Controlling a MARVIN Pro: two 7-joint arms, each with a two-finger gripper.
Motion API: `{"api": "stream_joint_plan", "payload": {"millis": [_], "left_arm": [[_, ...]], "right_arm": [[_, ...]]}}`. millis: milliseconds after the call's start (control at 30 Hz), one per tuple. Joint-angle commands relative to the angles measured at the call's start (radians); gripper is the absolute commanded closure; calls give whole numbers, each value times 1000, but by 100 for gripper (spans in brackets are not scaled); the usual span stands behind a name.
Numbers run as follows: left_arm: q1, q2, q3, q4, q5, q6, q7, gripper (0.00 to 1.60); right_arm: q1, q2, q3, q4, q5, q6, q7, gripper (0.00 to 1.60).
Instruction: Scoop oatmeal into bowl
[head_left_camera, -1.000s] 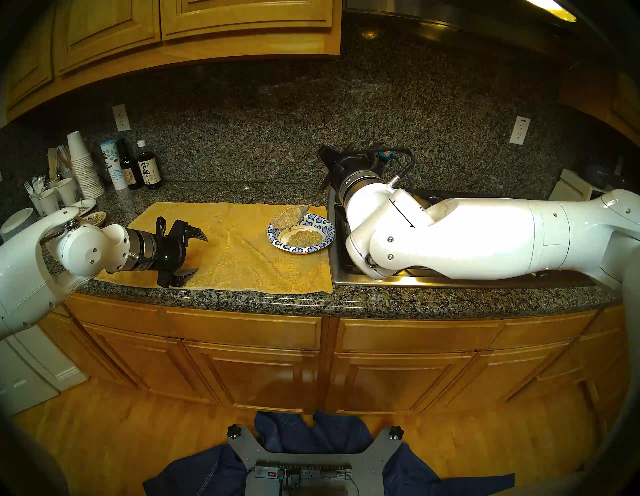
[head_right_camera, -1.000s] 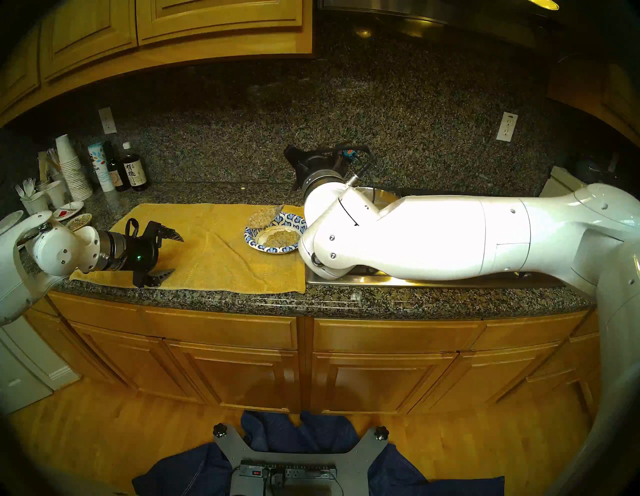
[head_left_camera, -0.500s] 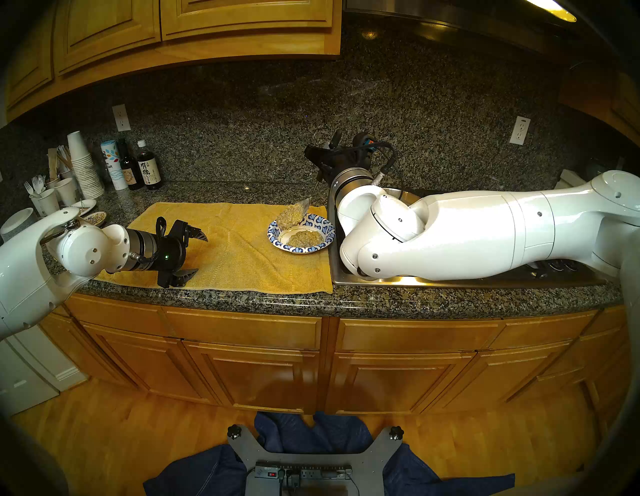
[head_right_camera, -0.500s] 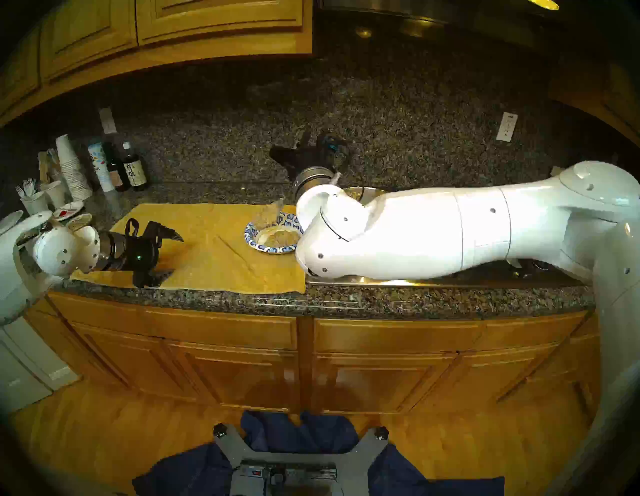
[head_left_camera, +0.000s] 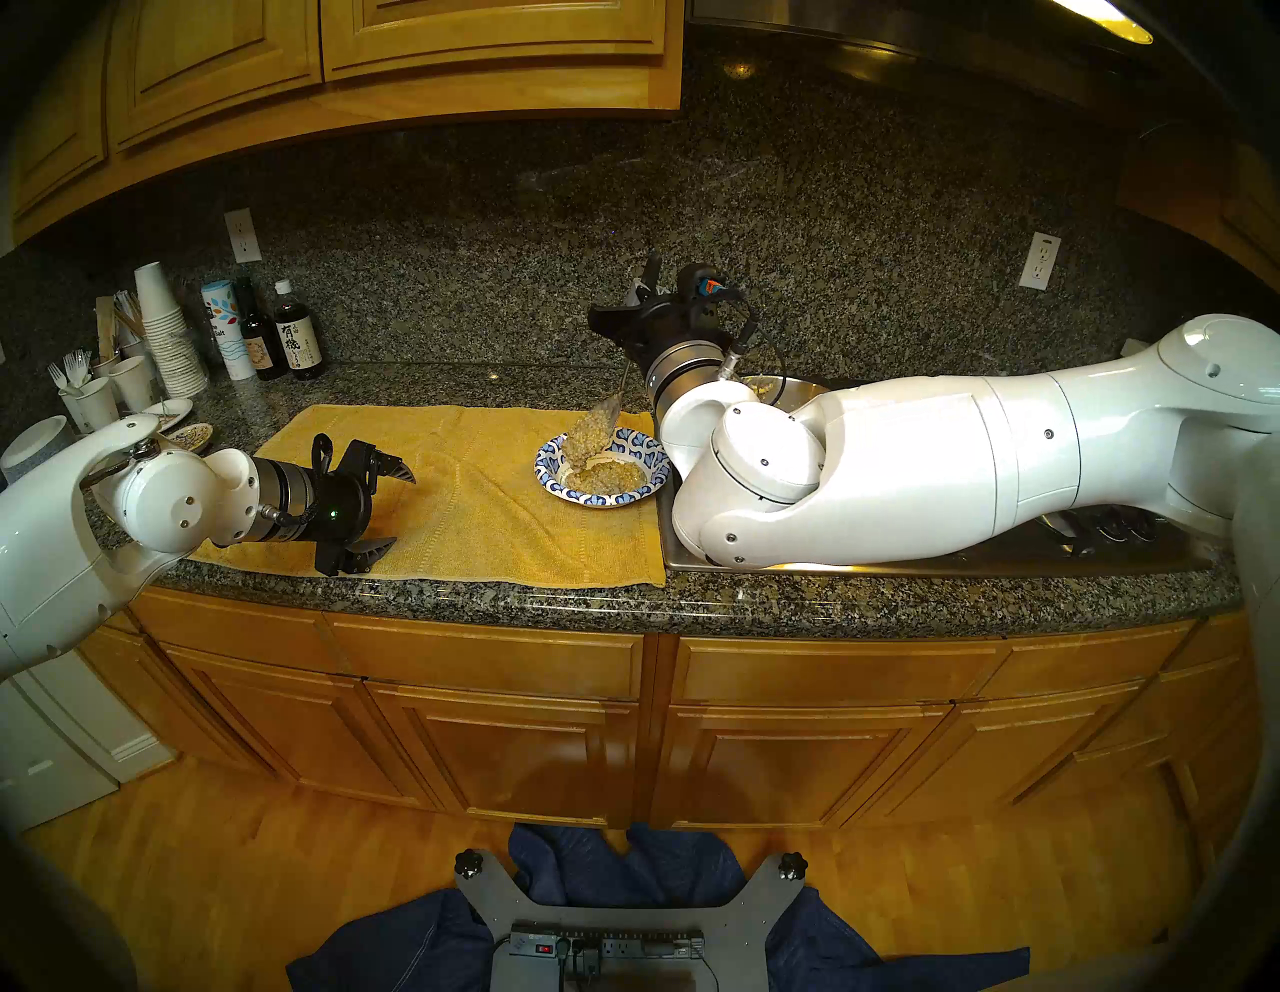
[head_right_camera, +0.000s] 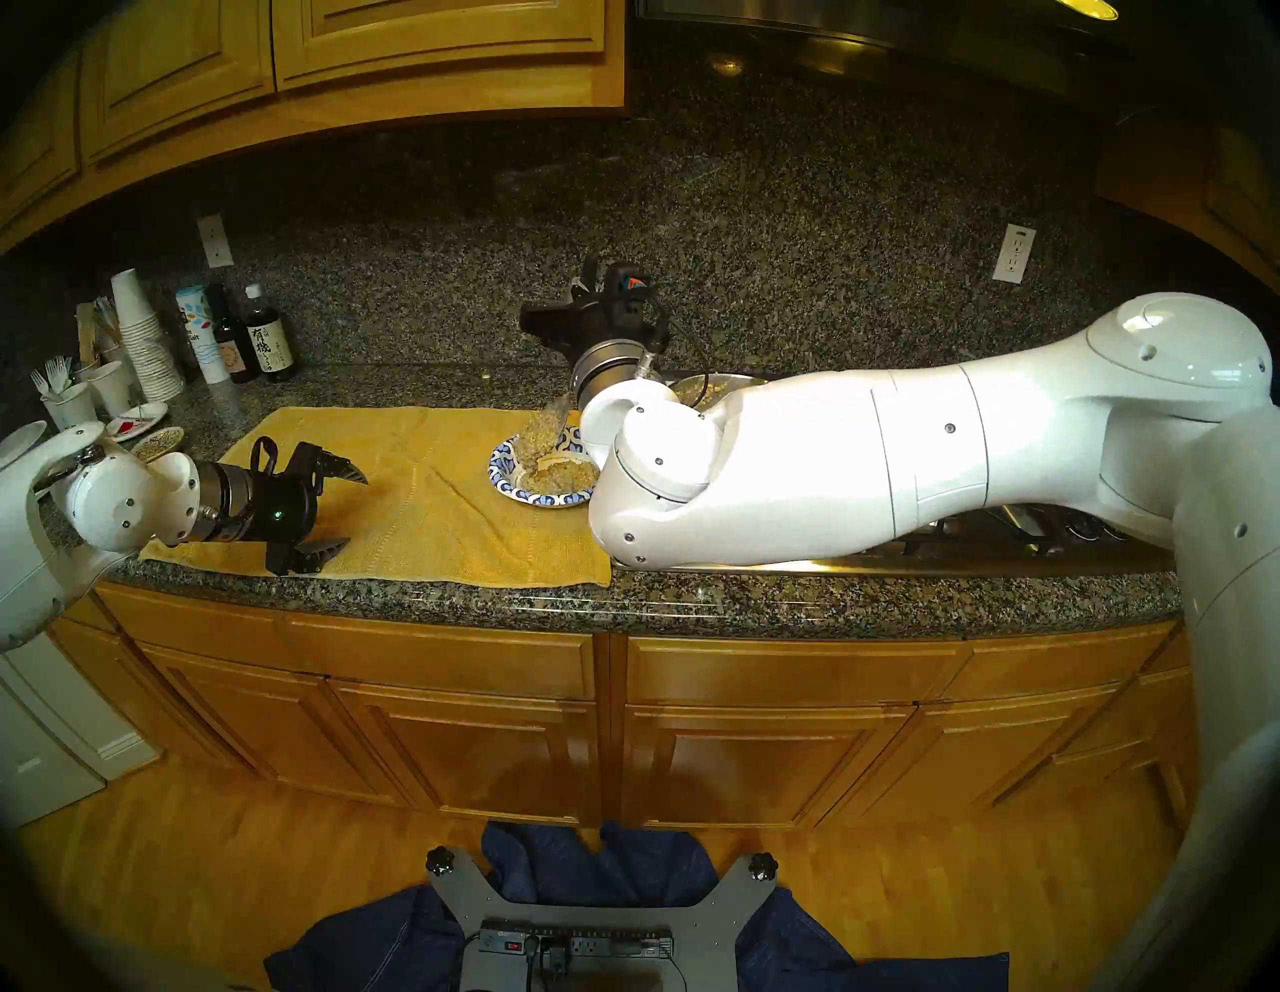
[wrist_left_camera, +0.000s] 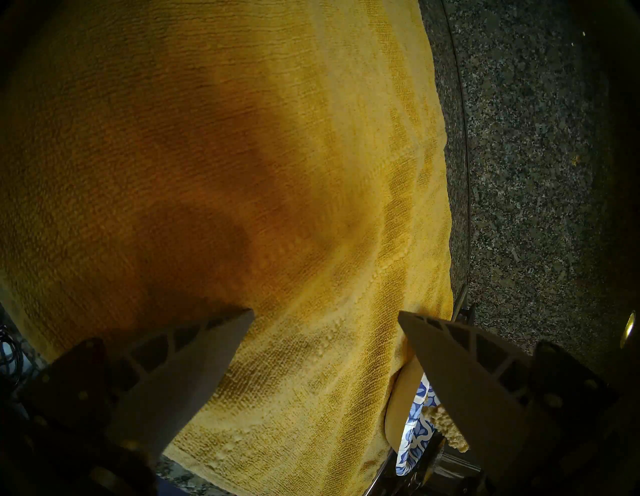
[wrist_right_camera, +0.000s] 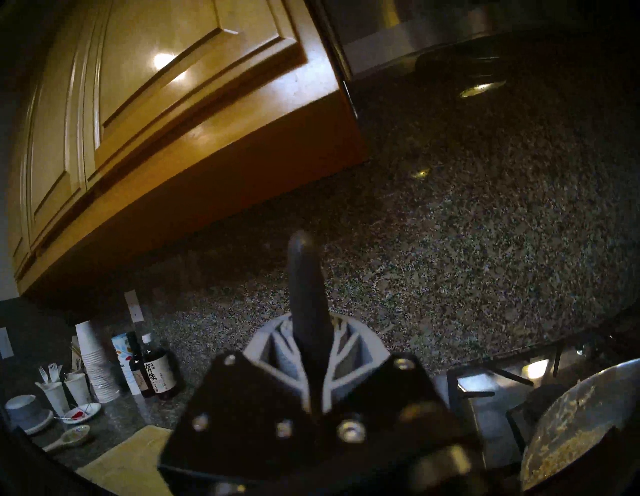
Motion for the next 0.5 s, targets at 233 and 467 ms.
{"api": "stream_joint_plan", "payload": {"millis": [233,467], "left_arm": [[-2,-1,-2,2,1,0,-1,0],[-2,-1,-2,2,1,0,-1,0]], "right_arm": [[69,-36,-53,40,-191,95,-153,160],[59,-65,-69,57,-287,151,-220,160]]}}
